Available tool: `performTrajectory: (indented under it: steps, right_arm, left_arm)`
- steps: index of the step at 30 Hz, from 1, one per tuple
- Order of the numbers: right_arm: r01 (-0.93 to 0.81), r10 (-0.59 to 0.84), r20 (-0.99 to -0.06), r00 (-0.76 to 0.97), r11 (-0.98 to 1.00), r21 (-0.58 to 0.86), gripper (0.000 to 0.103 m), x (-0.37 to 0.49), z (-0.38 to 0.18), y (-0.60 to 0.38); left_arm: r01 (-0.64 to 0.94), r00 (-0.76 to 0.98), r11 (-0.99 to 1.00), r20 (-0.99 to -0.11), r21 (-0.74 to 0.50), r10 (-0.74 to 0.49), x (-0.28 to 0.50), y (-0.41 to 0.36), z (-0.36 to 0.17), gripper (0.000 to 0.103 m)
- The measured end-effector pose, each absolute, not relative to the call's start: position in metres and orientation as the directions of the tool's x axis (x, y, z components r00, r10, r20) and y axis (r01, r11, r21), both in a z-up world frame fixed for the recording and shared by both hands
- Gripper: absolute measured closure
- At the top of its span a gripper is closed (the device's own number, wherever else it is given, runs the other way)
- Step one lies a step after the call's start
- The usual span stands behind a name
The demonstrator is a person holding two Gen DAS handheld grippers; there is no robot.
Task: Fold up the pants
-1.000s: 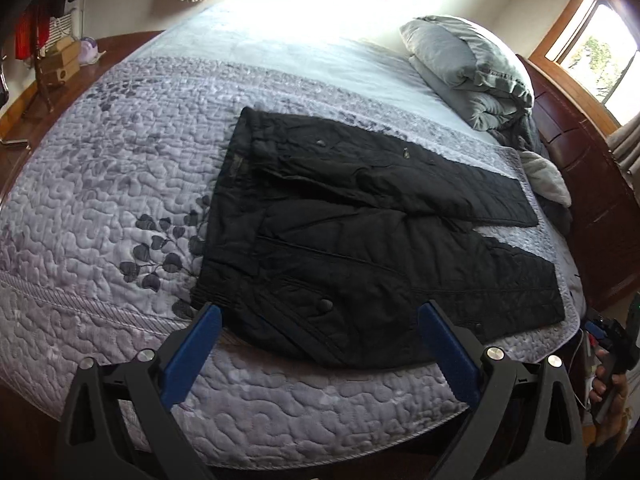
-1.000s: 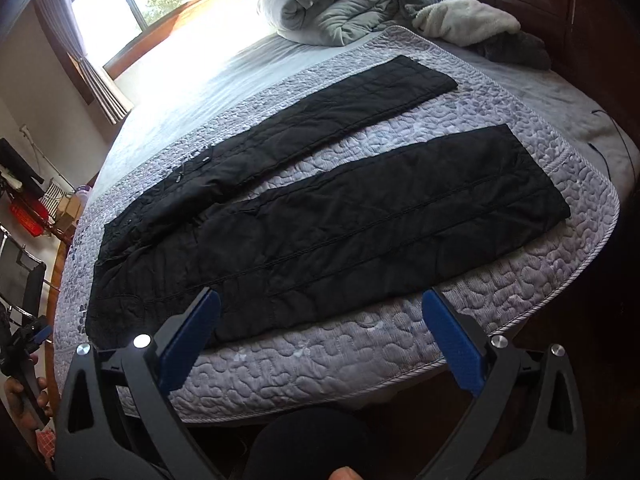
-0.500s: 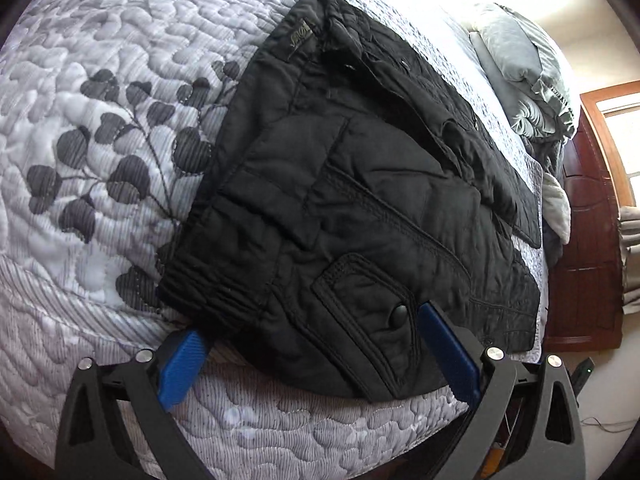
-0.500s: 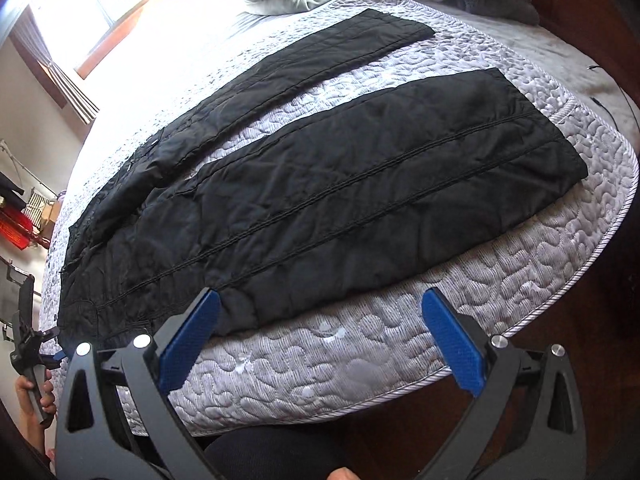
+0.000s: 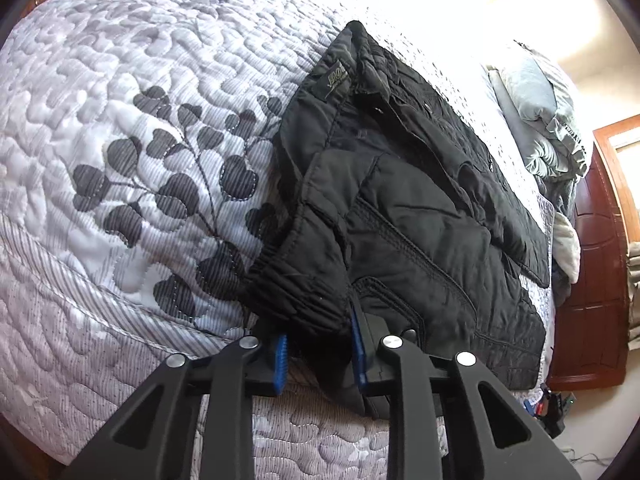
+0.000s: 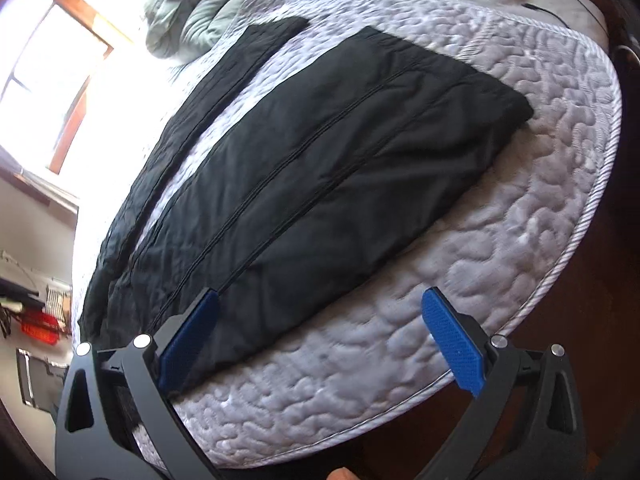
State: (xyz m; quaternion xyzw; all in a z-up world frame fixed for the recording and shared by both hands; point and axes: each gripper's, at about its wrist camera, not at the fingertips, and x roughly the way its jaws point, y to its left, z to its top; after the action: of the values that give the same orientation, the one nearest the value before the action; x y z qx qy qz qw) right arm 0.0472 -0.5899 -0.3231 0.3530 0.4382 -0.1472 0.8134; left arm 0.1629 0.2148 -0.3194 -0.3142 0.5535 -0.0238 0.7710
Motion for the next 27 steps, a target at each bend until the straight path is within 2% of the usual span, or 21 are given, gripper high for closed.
performTrajectory:
  steps: [6,10,12,13,14,19,21,22,23,27]
  right_arm:
    - [0.628,0.081,-0.763,0.642,0.514,0.584,0.003,0.030,-0.343,-0.672]
    - [0.608,0.083,-0.714,0.695,0.463,0.645,0.005,0.028,-0.345,-0.697]
    - [0.597,0.102,-0.711,0.696,0.466,0.652,0.015,0.035,-0.347,-0.703]
    - [0.588,0.113,-0.706,0.699,0.471,0.657,0.032,0.039,-0.348,-0.707]
    - [0.584,0.126,-0.706,0.697,0.471,0.661,0.045,0.042,-0.350,-0.710]
    - [0.547,0.179,-0.654,0.735,0.413,0.728,0.054,0.042,-0.357,-0.721]
    - [0.545,0.173,-0.649,0.740,0.411,0.731,0.071,0.038,-0.356,-0.718]
    - [0.542,0.180,-0.647,0.741,0.409,0.734,0.085,0.038,-0.356,-0.716]
    - [0.540,0.183,-0.647,0.740,0.411,0.734,0.089,0.038,-0.356,-0.713]
    - [0.533,0.196,-0.655,0.730,0.438,0.724,0.091,0.044,-0.350,-0.699]
  left_arm:
    - [-0.342,0.372,0.800,-0.853,-0.492,-0.365,0.169,0.209,-0.328,0.074]
    - [-0.344,0.373,0.809,-0.860,-0.477,-0.348,0.167,0.211,-0.325,0.074]
    - [-0.347,0.375,0.810,-0.862,-0.473,-0.342,0.167,0.210,-0.325,0.074]
    - [-0.349,0.375,0.810,-0.863,-0.470,-0.339,0.168,0.208,-0.326,0.074]
    - [-0.354,0.376,0.809,-0.864,-0.469,-0.336,0.168,0.207,-0.326,0.074]
    - [-0.381,0.394,0.782,-0.852,-0.493,-0.345,0.165,0.210,-0.329,0.074]
    - [-0.391,0.407,0.773,-0.847,-0.500,-0.341,0.162,0.211,-0.329,0.077]
    - [-0.395,0.417,0.775,-0.848,-0.493,-0.327,0.160,0.211,-0.326,0.079]
    - [-0.397,0.426,0.781,-0.850,-0.483,-0.309,0.159,0.210,-0.323,0.080]
    - [-0.426,0.471,0.770,-0.843,-0.475,-0.259,0.146,0.220,-0.308,0.083]
